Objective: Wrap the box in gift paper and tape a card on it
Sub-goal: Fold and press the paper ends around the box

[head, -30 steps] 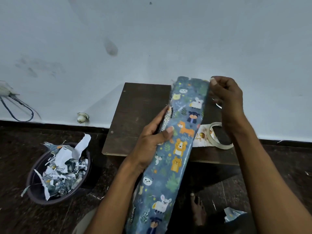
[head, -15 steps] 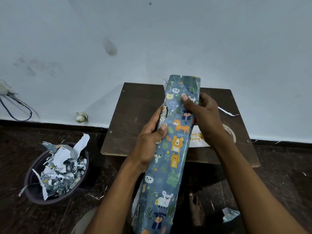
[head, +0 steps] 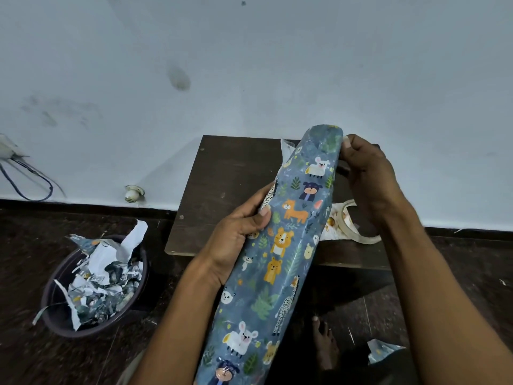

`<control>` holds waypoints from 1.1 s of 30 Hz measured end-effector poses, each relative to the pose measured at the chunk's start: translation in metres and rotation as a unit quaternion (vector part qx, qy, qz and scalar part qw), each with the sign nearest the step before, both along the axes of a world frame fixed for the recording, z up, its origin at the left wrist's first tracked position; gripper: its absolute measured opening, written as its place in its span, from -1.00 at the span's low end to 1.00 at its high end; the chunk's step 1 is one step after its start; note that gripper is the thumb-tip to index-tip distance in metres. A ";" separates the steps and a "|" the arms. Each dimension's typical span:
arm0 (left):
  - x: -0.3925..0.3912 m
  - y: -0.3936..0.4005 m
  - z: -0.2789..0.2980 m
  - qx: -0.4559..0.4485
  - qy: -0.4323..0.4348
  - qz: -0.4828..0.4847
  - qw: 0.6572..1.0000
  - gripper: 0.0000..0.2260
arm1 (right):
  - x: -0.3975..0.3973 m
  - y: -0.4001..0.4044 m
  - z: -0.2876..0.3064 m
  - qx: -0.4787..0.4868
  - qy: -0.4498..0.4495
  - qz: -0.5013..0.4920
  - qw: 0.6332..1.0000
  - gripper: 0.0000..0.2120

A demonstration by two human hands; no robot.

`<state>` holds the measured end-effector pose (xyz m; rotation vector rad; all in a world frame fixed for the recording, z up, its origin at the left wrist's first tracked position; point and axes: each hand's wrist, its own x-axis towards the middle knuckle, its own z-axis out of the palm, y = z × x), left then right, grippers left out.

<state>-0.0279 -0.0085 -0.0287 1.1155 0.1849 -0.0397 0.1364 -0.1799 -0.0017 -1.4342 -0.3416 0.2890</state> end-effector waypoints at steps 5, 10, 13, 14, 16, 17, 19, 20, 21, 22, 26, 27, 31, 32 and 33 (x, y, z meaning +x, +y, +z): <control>0.000 -0.001 0.002 -0.023 -0.001 -0.001 1.000 -0.58 | 0.003 -0.004 0.001 -0.004 -0.018 -0.027 0.999 -0.79; 0.001 -0.001 0.002 -0.010 0.001 0.009 1.000 -0.58 | 0.004 -0.002 -0.002 -0.028 -0.008 -0.063 0.998 -0.76; 0.001 -0.001 0.002 0.002 0.000 0.015 1.000 -0.60 | 0.002 0.005 -0.003 -0.041 0.006 -0.083 0.996 -0.63; 0.002 -0.001 0.002 0.005 0.000 0.016 1.000 -0.61 | 0.001 0.007 -0.003 -0.041 0.012 -0.086 0.995 -0.59; 0.002 0.000 0.002 0.008 0.001 0.016 1.000 -0.61 | -0.001 0.011 -0.003 -0.035 0.020 -0.091 0.995 -0.56; 0.002 0.001 0.002 0.008 0.002 0.018 1.000 -0.61 | -0.002 0.012 -0.003 -0.034 0.022 -0.091 0.995 -0.57; 0.001 0.003 0.002 0.005 0.004 0.025 1.000 -0.61 | -0.004 0.014 -0.002 -0.039 0.024 -0.089 0.995 -0.60; 0.000 0.003 0.002 0.005 0.003 0.028 1.000 -0.61 | -0.004 0.014 -0.002 -0.041 0.027 -0.087 0.995 -0.62; 0.000 0.004 0.002 0.006 0.001 0.032 0.999 -0.61 | -0.004 0.015 -0.001 -0.040 0.033 -0.084 0.995 -0.63; 0.000 0.004 0.002 0.008 -0.002 0.038 0.999 -0.60 | -0.003 0.016 -0.001 -0.035 0.041 -0.080 0.995 -0.60; 0.003 0.004 0.002 0.014 0.001 0.097 0.995 -0.55 | -0.006 0.018 0.000 -0.036 0.096 -0.029 0.994 -0.48; 0.004 0.003 0.002 0.024 -0.001 0.111 0.994 -0.56 | -0.009 0.019 0.000 -0.044 0.105 0.001 0.994 -0.52; 0.007 -0.003 0.000 0.053 -0.001 0.147 0.988 -0.57 | -0.025 0.026 -0.004 -0.096 0.093 0.099 0.986 -0.55; 0.007 -0.003 -0.001 0.052 -0.001 0.149 0.987 -0.56 | -0.027 0.027 -0.006 -0.101 0.094 0.095 0.986 -0.58; 0.007 -0.003 -0.001 0.049 -0.003 0.148 0.988 -0.57 | -0.029 0.029 -0.007 -0.103 0.099 0.087 0.986 -0.60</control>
